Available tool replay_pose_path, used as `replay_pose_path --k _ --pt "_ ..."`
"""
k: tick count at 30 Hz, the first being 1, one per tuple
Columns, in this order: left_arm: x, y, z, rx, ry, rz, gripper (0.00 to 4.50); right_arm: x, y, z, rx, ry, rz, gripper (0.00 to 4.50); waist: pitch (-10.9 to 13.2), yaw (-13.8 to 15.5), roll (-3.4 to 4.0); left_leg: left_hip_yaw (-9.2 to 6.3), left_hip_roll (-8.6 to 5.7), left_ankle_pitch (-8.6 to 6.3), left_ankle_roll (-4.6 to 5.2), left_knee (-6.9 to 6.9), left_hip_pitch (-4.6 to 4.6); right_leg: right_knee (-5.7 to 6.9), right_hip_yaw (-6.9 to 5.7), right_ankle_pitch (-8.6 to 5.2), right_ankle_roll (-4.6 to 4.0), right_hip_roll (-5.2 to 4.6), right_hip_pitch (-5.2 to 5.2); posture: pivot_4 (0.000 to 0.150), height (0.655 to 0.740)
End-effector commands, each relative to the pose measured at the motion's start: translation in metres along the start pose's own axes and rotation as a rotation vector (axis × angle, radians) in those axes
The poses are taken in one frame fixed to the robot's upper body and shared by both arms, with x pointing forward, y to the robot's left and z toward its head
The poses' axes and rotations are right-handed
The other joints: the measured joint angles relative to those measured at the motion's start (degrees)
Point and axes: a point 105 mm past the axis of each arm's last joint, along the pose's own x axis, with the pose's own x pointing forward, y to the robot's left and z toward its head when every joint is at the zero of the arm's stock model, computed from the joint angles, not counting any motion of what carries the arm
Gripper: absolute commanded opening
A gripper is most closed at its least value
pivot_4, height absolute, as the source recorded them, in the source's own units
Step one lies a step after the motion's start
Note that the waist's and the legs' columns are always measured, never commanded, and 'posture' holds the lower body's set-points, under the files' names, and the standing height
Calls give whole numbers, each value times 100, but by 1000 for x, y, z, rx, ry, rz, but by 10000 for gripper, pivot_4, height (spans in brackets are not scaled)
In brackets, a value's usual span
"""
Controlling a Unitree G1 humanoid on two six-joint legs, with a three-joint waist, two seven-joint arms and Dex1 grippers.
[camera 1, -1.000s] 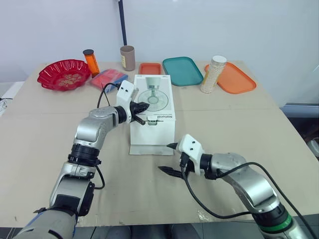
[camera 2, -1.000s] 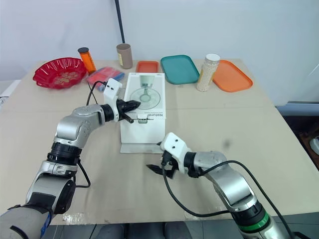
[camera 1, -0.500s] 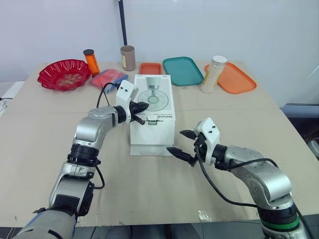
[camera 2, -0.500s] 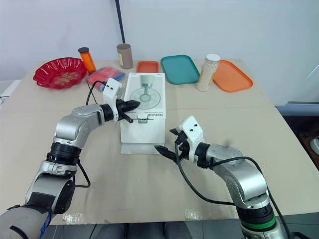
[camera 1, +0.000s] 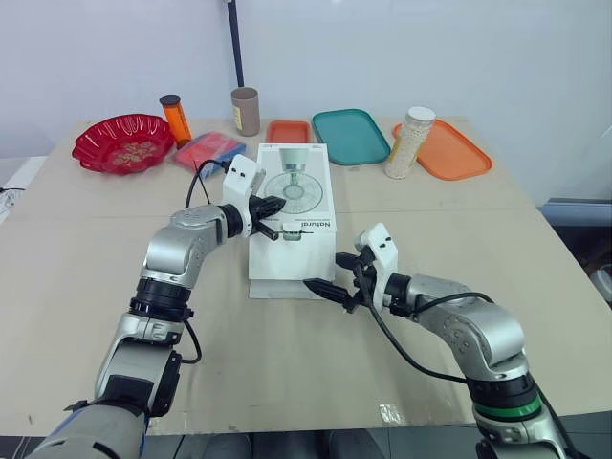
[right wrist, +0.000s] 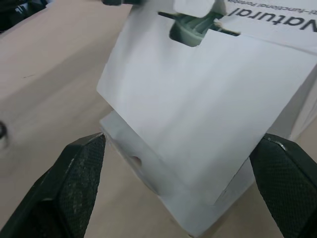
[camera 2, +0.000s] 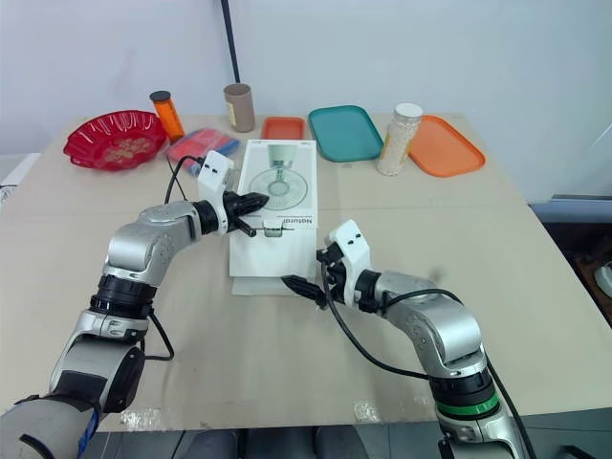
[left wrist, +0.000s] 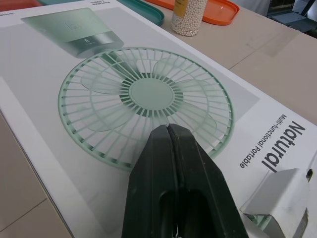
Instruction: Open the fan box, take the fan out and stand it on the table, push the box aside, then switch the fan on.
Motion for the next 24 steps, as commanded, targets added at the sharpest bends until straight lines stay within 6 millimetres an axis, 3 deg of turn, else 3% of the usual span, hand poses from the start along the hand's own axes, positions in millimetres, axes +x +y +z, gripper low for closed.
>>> replay_pose_path --k 1,6,13,18,24 --pt "-2 -4 11 15 -41 -5 577 -7 12 13 -56 -40 43 45000 0 1 0 0 0 0 0 0 0 0 0 0 0 0 0 1500 7400" --pt "-4 -2 15 26 -50 -2 577 -12 18 17 -69 -51 63 45000 0 -2 0 0 0 0 0 0 0 0 0 0 0 1 0 1500 7400" --pt "-29 14 55 76 -123 45 577 -14 22 21 -82 -69 64 45000 0 -4 0 -1 1 0 1 0 0 0 0 0 0 2 -1 1500 7400" --pt "-70 36 70 131 -108 144 577 -13 25 41 -108 -153 62 45000 2 -36 1 -1 2 0 1 0 0 0 -1 0 0 3 -2 1500 7400" --pt "-96 35 65 148 -52 160 577 -7 17 58 -120 -217 32 45000 2 -19 1 -3 4 0 0 -3 0 0 -1 0 0 2 -3 1500 7400"
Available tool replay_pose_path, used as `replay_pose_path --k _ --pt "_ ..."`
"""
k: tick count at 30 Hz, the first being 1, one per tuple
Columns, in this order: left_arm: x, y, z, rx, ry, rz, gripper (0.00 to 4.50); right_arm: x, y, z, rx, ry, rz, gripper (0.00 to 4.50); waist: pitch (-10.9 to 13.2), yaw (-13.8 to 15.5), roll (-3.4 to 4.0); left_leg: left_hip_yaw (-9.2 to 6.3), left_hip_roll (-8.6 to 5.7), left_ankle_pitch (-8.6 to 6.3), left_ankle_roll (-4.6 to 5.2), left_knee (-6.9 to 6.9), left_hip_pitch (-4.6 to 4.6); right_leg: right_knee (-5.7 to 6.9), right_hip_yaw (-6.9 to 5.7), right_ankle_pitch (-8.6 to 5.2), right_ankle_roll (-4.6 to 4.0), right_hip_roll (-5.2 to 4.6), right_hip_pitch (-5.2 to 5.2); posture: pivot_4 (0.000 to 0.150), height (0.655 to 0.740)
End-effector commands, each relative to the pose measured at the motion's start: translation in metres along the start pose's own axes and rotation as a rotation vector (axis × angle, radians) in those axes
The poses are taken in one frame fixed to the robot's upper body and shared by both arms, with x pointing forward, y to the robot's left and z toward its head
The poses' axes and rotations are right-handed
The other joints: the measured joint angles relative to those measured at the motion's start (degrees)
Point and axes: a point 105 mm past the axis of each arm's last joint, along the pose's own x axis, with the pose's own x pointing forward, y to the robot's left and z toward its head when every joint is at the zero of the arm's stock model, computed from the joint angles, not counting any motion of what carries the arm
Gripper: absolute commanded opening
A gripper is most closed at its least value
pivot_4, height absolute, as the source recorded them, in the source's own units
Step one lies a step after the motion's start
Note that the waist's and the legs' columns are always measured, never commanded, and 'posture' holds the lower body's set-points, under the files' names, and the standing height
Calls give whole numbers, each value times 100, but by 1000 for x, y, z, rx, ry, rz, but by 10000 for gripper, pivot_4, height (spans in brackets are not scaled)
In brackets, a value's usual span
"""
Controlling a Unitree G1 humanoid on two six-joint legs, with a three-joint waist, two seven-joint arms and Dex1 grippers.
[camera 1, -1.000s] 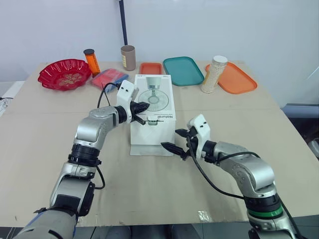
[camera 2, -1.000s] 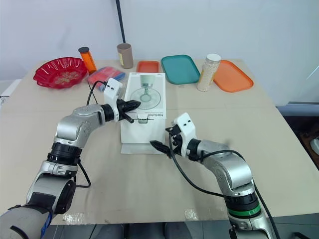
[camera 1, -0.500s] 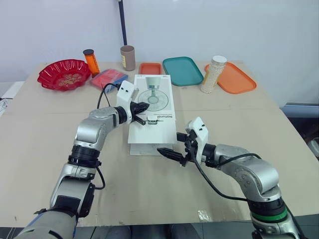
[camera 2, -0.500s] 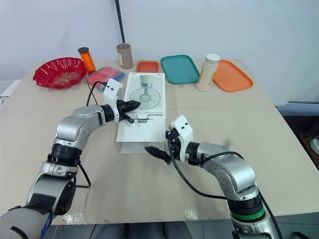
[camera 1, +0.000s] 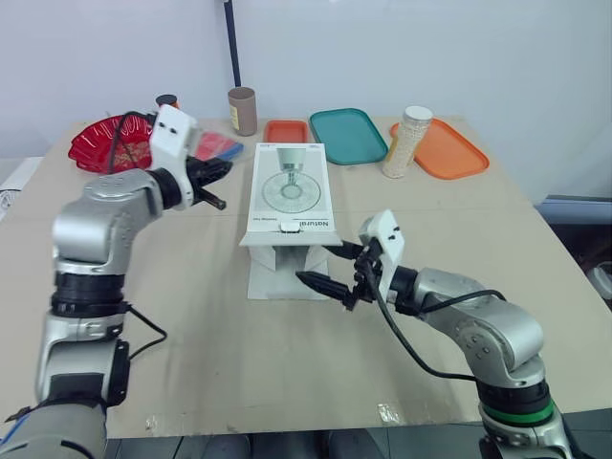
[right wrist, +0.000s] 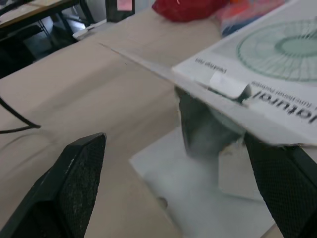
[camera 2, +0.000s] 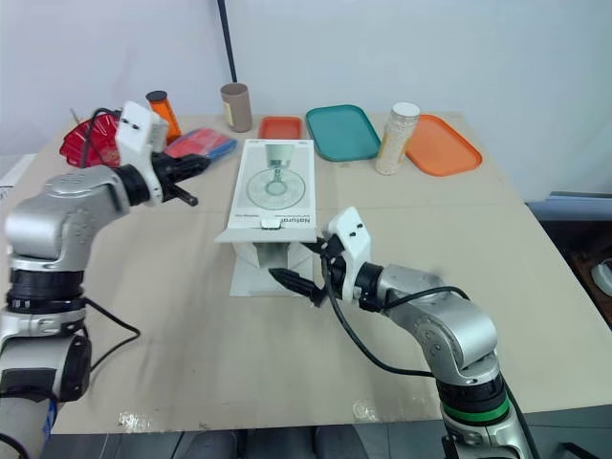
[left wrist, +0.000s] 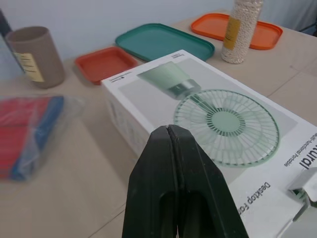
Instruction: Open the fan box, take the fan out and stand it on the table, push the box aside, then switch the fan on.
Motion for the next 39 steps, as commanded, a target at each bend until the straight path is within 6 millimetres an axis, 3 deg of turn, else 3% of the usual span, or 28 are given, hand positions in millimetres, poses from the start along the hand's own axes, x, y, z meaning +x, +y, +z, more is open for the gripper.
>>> replay_pose_path --k 1,18,26,30,36,39 --pt "-13 -4 7 24 -10 -9 577 4 -5 17 -42 -75 -22 45000 0 11 0 0 0 0 -1 0 0 0 -1 0 0 0 0 1500 7400" --pt "-9 -20 13 -23 -57 -39 577 37 -44 11 -5 -38 -190 45000 0 17 -1 1 1 3 -6 -2 1 3 -1 1 -3 -1 -2 1500 7400" --pt "17 -59 12 -51 -61 -184 577 39 -49 5 31 -3 -223 45000 0 19 -1 0 0 4 -7 -1 -1 3 -2 2 -3 -1 -2 1500 7400" --pt "34 -76 1 -43 -18 -248 577 40 -48 6 24 -2 -222 45000 0 16 0 2 -1 4 -7 -1 -1 3 -1 2 -3 -1 -2 1500 7400" --pt "61 -78 -26 -34 77 -226 577 36 -43 12 -27 -17 -227 45000 0 18 0 1 -1 4 -7 -1 0 4 -1 2 -3 0 -2 1500 7400" --pt "66 -77 -31 -35 93 -225 577 33 -24 21 -100 -40 -162 45000 0 19 0 0 -3 3 -6 -1 -3 2 -2 2 -3 -2 -3 1500 7400"
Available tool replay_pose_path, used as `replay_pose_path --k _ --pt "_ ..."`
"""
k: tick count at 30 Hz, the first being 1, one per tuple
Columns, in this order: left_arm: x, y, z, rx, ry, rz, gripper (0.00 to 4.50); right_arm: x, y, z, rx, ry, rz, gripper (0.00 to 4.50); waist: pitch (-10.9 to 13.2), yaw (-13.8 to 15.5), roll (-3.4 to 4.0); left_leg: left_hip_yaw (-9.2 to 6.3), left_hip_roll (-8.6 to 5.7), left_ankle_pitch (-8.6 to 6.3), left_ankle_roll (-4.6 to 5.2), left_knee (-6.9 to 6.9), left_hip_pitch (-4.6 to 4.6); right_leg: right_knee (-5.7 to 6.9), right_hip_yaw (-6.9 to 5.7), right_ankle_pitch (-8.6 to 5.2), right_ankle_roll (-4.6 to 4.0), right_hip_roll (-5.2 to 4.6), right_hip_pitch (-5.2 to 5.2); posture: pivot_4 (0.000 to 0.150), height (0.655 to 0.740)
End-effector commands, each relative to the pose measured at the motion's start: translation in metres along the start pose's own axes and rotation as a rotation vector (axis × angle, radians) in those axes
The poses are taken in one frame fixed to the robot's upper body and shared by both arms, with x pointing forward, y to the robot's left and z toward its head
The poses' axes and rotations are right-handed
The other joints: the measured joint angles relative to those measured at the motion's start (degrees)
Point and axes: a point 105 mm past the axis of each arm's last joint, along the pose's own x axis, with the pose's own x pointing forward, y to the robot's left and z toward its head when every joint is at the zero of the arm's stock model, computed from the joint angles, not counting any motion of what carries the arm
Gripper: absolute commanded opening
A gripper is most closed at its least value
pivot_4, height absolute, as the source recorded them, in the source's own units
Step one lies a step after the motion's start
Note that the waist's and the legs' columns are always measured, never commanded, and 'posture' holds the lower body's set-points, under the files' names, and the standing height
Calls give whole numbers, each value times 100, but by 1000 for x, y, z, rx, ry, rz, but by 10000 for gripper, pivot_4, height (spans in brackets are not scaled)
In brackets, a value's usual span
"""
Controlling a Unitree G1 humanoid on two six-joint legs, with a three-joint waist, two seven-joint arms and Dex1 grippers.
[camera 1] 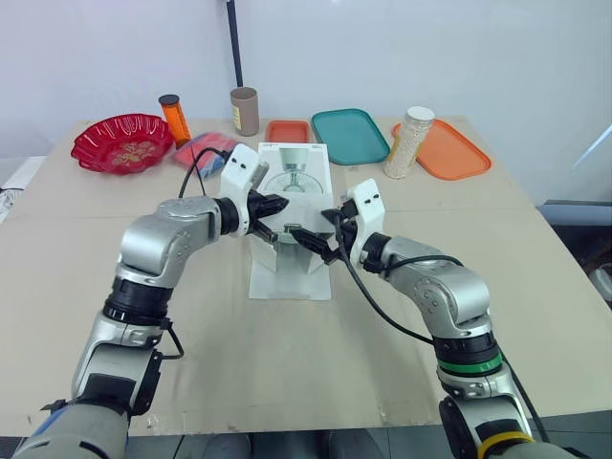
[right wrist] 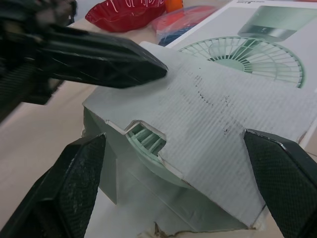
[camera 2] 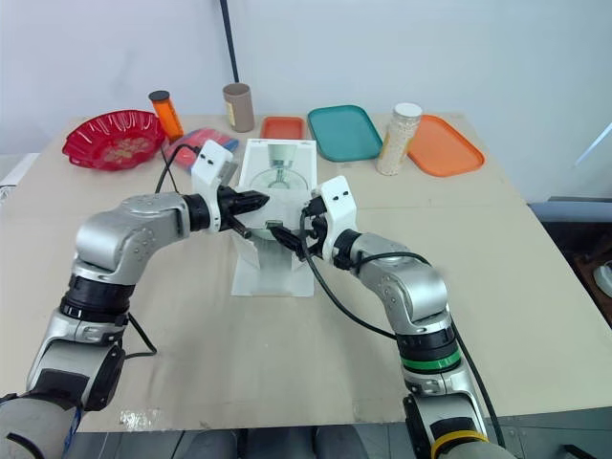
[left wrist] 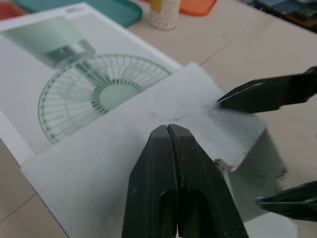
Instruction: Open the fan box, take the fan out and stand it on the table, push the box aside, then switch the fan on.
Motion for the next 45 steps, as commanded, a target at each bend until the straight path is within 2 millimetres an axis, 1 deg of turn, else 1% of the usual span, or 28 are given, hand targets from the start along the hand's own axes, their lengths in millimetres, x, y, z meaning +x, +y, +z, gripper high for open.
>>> replay_pose_path --k 1,5,10,12,13,16,19,20,21,26,29,33,36,42,45 --pt "2 3 13 45 -31 6 577 -11 25 22 -100 -80 79 45000 1 -1 1 0 0 0 0 -1 -1 -1 0 0 0 0 0 1500 7400" --pt "2 7 7 47 -11 16 577 -20 39 26 -159 -90 119 45000 1 -11 1 0 1 -1 1 -1 -8 0 0 0 0 1 -8 1500 7400" --pt "2 6 7 42 -17 10 577 -20 55 21 -155 -68 161 45000 0 -9 1 -2 1 0 0 0 -7 1 -1 0 0 2 -6 1500 7400" --pt "2 6 7 42 -16 10 0 -19 58 16 -150 -45 173 39808 1 -6 1 -3 1 0 0 0 -7 1 -1 0 0 2 -6 1500 7400" --pt "2 6 7 42 -15 10 0 -19 60 14 -149 -34 183 38088 1 -2 1 -3 1 0 0 0 -7 1 -1 0 0 2 -6 1500 7400" --pt "3 5 7 39 -17 9 0 -19 64 7 -133 -6 201 23417 1 -1 1 -3 1 0 0 0 -8 0 -2 0 0 1 -6 1500 7400" --pt "3 5 8 36 -19 6 0 -18 62 -1 -106 23 184 10148 1 -1 1 -4 1 0 0 0 -7 0 -2 0 0 1 -6 1500 7400" --pt "4 4 8 35 -19 4 0 -18 61 -4 -98 36 175 3263 1 -1 1 -4 1 0 0 0 -7 0 -2 0 0 1 -6 1500 7400" --pt "4 4 8 35 -20 3 0 -17 60 -6 -93 44 169 271 1 -1 1 -4 1 0 0 1 -7 0 -2 0 0 1 -6 1500 7400" --pt "5 3 9 32 -26 -1 0 -7 56 -16 -64 100 117 271 0 -4 1 -4 1 0 0 1 -7 0 -2 0 0 2 -6 1500 7400" --pt "6 2 10 31 -31 -3 0 -2 56 -14 -54 103 100 271 0 -1 1 -5 1 1 -1 1 -7 1 -2 0 0 1 -6 1500 7400" --pt "6 2 11 27 -37 -5 0 5 48 -10 24 94 2 271 0 -3 1 -6 1 1 -1 0 -7 1 -3 0 0 2 -7 1500 7400" --pt "6 1 11 25 -41 -9 0 3 41 -11 15 104 -54 271 0 -1 1 -6 1 1 -2 0 -8 1 -3 0 0 0 -8 1500 7400" --pt "8 -2 11 23 -49 -18 0 -6 35 -18 12 137 -116 271 0 -2 2 -6 0 1 -2 0 -9 1 -3 0 0 0 -8 1500 7400" --pt "9 -3 12 22 -54 -27 0 -15 27 -21 15 153 -167 271 0 -1 1 -6 0 1 -2 -1 -9 1 -3 0 0 0 -7 1500 7400"
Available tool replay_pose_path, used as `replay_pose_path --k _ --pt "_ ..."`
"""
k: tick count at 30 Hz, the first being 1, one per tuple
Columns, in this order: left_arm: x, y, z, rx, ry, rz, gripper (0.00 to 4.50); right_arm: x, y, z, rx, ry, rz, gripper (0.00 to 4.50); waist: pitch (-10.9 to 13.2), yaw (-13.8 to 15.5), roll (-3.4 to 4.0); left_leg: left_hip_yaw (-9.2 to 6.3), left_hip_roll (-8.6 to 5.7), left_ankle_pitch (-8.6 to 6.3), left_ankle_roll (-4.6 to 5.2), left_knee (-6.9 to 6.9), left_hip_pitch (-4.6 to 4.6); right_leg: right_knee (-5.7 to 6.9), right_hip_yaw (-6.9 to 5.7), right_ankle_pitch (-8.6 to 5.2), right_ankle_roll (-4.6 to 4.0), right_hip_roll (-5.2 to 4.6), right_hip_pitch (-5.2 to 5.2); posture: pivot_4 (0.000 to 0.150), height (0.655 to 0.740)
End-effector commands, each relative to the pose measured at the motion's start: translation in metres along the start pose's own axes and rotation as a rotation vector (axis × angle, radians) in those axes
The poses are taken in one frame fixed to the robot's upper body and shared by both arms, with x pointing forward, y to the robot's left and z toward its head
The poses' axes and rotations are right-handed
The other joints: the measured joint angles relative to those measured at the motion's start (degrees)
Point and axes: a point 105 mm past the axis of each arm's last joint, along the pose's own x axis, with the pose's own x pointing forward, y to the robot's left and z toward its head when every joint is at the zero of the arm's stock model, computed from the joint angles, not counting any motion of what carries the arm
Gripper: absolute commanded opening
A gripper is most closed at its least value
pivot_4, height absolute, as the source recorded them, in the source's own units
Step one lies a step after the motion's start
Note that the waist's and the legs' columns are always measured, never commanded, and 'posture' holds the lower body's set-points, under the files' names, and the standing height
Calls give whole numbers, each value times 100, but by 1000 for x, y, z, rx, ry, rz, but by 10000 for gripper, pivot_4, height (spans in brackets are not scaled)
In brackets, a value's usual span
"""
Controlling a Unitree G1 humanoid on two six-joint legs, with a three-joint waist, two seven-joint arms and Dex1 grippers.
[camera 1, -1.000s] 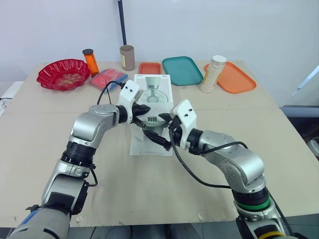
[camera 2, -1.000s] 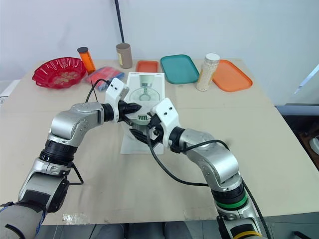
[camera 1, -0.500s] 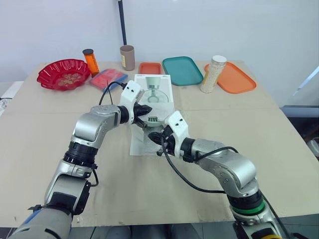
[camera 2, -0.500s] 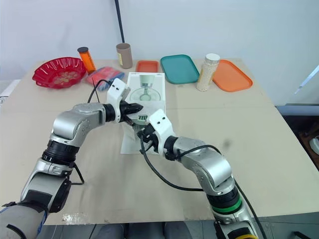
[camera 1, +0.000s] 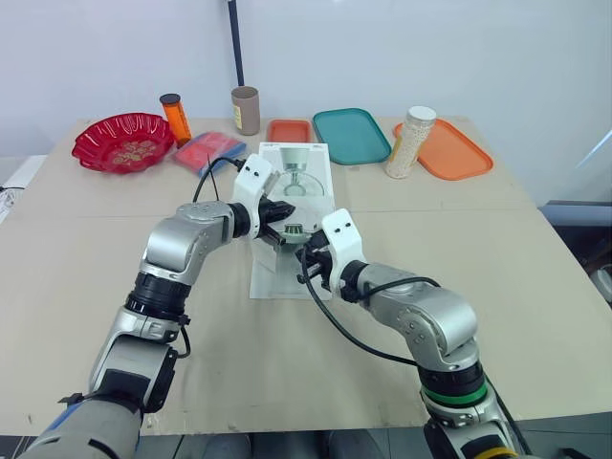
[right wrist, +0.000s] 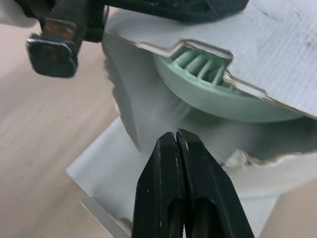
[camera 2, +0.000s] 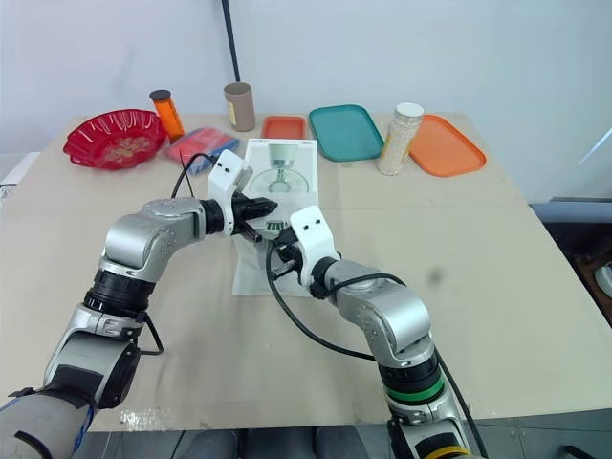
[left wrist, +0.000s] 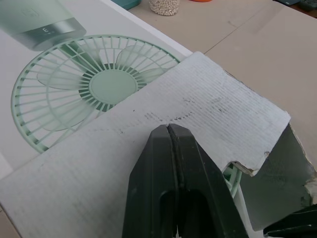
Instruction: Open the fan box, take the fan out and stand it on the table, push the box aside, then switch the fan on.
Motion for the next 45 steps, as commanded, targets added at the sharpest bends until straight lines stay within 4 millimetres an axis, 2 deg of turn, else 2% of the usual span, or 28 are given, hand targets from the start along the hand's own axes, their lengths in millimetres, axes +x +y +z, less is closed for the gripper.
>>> replay_pose_path --k 1,9,13,19,24,27,32,37,45 --pt "-1 -1 13 24 -49 -7 0 -17 -13 8 -11 -41 -75 271 0 0 0 0 0 0 0 0 0 0 0 0 0 0 0 1500 7400" --pt "1 -10 19 17 -86 -34 0 -41 -26 7 -23 -24 -159 271 0 0 0 1 0 0 1 -2 0 -1 0 0 0 1 0 1500 7400" --pt "1 -8 17 17 -81 -31 0 -49 -33 -2 -28 9 -197 271 0 -2 0 0 0 0 1 -2 0 -1 0 0 0 2 0 1500 7400" --pt "2 -9 18 11 -84 -32 0 -45 -53 -10 -38 31 -258 271 0 -2 0 1 0 0 1 -2 1 -1 1 0 0 2 0 1500 7400" --pt "0 -6 18 14 -83 -19 0 -28 -80 -3 -80 -5 -312 271 0 -3 0 4 -1 0 1 -2 1 -1 2 0 0 1 0 1500 7400" --pt "-2 -5 17 12 -84 -11 0 -22 -87 1 -105 -29 -325 271 0 -2 0 4 0 0 2 -4 1 -2 2 0 0 2 0 1500 7400" --pt "-2 -5 17 7 -85 -4 0 -10 -86 9 -136 -74 -291 271 0 -5 0 5 0 0 1 -4 1 -3 2 0 0 1 0 1500 7400" --pt "-3 -4 17 2 -89 4 0 4 -70 19 -111 -127 -192 271 0 -5 0 4 0 1 1 -4 2 -2 2 0 0 1 0 1500 7400" --pt "-3 -5 16 -9 -89 9 0 9 -63 18 -75 -148 -142 271 0 -4 0 3 1 1 0 -4 1 -2 2 0 0 1 0 1500 7400"
